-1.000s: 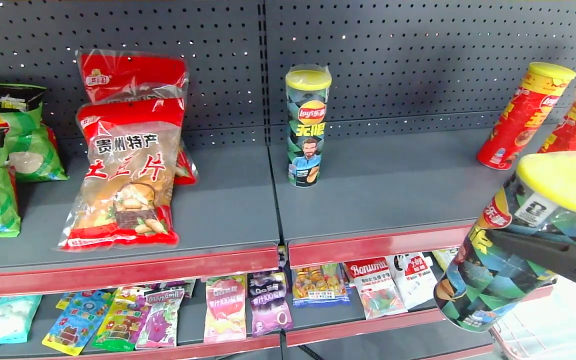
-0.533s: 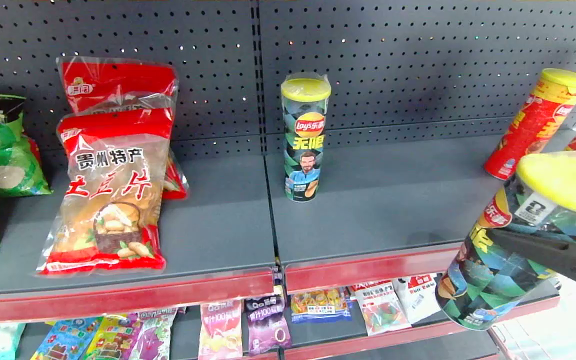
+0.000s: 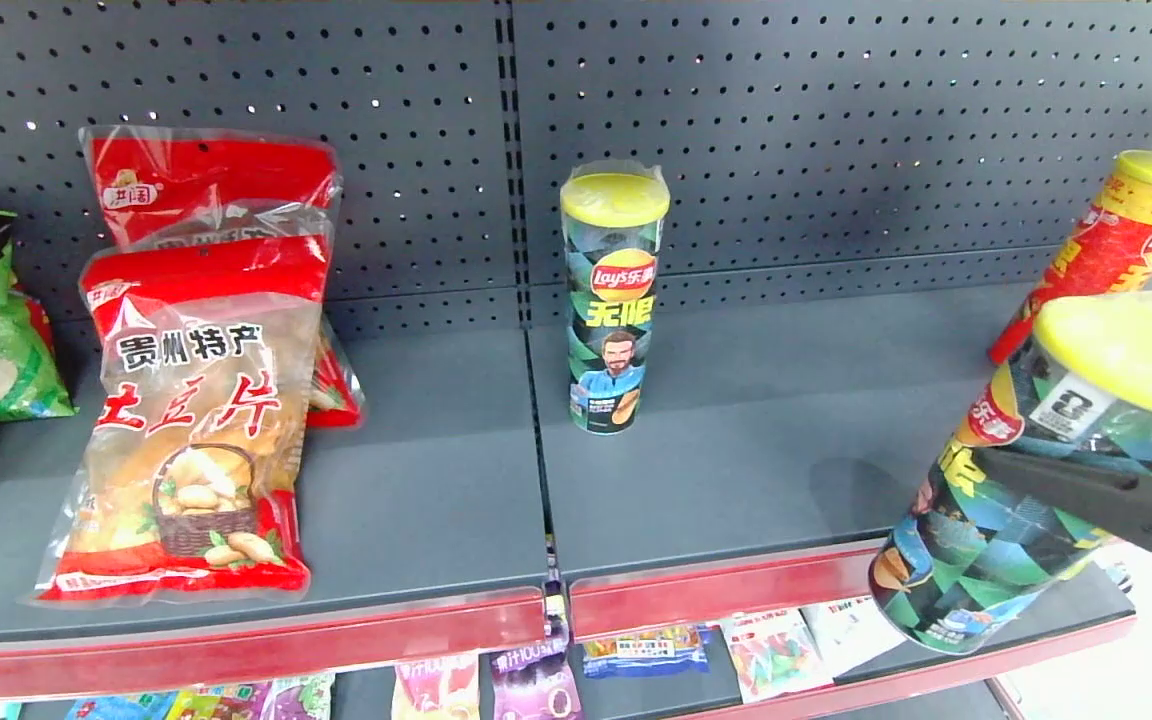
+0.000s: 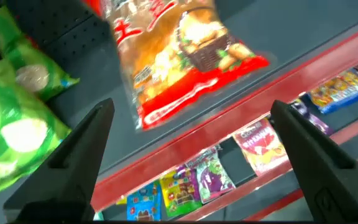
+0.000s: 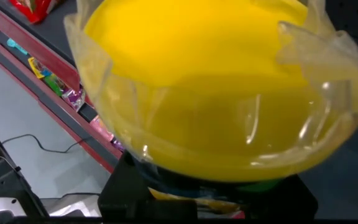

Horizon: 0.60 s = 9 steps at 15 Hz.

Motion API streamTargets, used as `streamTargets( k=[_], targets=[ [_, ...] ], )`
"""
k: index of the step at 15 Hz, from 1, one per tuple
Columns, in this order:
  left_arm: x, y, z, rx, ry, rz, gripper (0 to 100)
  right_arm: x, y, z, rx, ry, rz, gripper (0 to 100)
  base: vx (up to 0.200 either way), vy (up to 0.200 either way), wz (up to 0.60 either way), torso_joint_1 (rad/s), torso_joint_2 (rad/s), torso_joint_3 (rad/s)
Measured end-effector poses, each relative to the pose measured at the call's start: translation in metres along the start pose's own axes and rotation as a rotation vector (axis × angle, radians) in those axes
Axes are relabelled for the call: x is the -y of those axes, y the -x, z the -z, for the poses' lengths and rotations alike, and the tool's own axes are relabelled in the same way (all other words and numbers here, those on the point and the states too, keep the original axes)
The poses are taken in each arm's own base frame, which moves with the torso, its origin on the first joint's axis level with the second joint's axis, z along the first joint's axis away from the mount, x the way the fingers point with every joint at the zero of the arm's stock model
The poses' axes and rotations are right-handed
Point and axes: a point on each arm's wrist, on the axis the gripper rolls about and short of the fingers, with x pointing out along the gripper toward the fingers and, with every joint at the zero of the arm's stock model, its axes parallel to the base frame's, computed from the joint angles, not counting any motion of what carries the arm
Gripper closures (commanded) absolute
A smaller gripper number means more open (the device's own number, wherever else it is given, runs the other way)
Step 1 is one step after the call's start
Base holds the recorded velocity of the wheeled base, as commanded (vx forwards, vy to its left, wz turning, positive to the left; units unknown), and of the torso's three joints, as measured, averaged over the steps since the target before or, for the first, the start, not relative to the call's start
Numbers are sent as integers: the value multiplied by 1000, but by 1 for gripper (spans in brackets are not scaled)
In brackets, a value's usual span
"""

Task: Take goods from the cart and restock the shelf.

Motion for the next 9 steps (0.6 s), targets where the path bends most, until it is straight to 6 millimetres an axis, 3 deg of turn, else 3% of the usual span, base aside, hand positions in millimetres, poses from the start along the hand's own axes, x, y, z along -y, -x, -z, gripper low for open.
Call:
streamTargets(
  k=[4,7,9],
  targets=[
    [-13,-16,-39,51,0,148,0,4,-2,-16,42,15,8,100,0,0,0,0,0,0],
    [-26,-64,-86,64,17,334,0,6,-6,-18,37,13,9,100,0,0,0,0,0,0],
    [-18,-103,-117,102,90,535,0,9,-9,-24,47,16,13,100,0,0,0,0,0,0]
  ],
)
